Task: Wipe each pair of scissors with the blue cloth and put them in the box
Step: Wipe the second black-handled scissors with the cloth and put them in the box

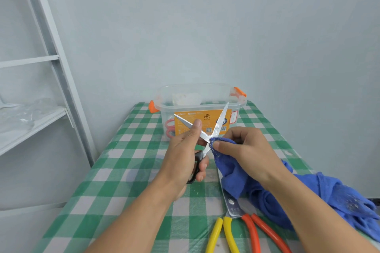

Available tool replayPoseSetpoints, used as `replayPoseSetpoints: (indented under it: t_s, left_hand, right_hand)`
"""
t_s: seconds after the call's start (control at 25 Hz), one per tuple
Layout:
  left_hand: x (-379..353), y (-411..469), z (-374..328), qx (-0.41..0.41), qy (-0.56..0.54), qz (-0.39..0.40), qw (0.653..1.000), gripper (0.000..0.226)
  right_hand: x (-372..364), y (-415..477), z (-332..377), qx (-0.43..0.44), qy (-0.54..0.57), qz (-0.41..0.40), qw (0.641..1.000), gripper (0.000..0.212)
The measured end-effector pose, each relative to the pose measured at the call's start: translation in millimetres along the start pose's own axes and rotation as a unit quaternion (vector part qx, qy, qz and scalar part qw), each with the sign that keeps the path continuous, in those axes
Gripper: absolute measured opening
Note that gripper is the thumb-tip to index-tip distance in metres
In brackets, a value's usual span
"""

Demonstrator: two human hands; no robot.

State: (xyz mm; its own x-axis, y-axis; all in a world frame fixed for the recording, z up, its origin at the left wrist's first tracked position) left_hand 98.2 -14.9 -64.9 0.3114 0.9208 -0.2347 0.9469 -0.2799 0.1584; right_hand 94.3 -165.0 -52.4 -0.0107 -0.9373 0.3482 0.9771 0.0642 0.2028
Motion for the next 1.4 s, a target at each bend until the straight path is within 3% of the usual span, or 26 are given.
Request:
replayPoseSetpoints:
  t_s: [0.28, 0.48, 0.72, 1.04, 1.24, 1.4]
  left_hand:
    - [-8.8, -3.7, -3.2, -0.022, 0.043, 0.016, 0.999, 0.039]
    - [-9.1, -5.9, -5.4, -0.011, 0.040, 0.007, 0.999, 0.040]
    - [-3.4, -3.9, -5.4, 0.003, 0.007, -0.004, 1.000, 0.039]
    - [-7.9, -4.5, -3.8, -0.006, 0.063, 0.011, 0.998, 0.042]
    - [-7.5, -6.0, -3.9, -0.002, 0.040, 0.014, 0.999, 0.040]
    - [-2.1, -3.1, -4.5, 0.009, 0.018, 0.004, 1.000, 0.047]
  right_hand:
    - [-1.6, 4.2, -2.1, 0.013, -0.085, -0.041, 0.995, 0.056]
    - [-0.5, 3.0, -0.6, 0.006, 0.030, -0.020, 0.999, 0.048]
    - [5.1, 0.6, -5.0, -0.040, 0.065, 0.064, 0.995, 0.023]
    - [0.6, 2.7, -2.0, -0.013, 0.021, 0.013, 1.000, 0.047]
    - [2.3, 2.4, -2.7, -0.009, -0.027, 0.016, 0.999, 0.056]
    - [-0.3, 0.4, -1.5, -0.007, 0.020, 0.036, 0.999, 0.032]
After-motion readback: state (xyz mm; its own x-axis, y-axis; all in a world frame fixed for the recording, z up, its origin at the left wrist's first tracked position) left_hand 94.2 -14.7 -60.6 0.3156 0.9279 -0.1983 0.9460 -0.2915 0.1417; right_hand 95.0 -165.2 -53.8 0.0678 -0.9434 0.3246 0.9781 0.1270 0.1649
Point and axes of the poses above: each hand's wrist, its own y-axis towards the middle knuckle, its own x-axis out of the back of the hand, z = x × y, the point moved 4 cm from there along y, towards the middle knuckle, and after that the axes turned 5 degrees about z, right-handed, at the moved point
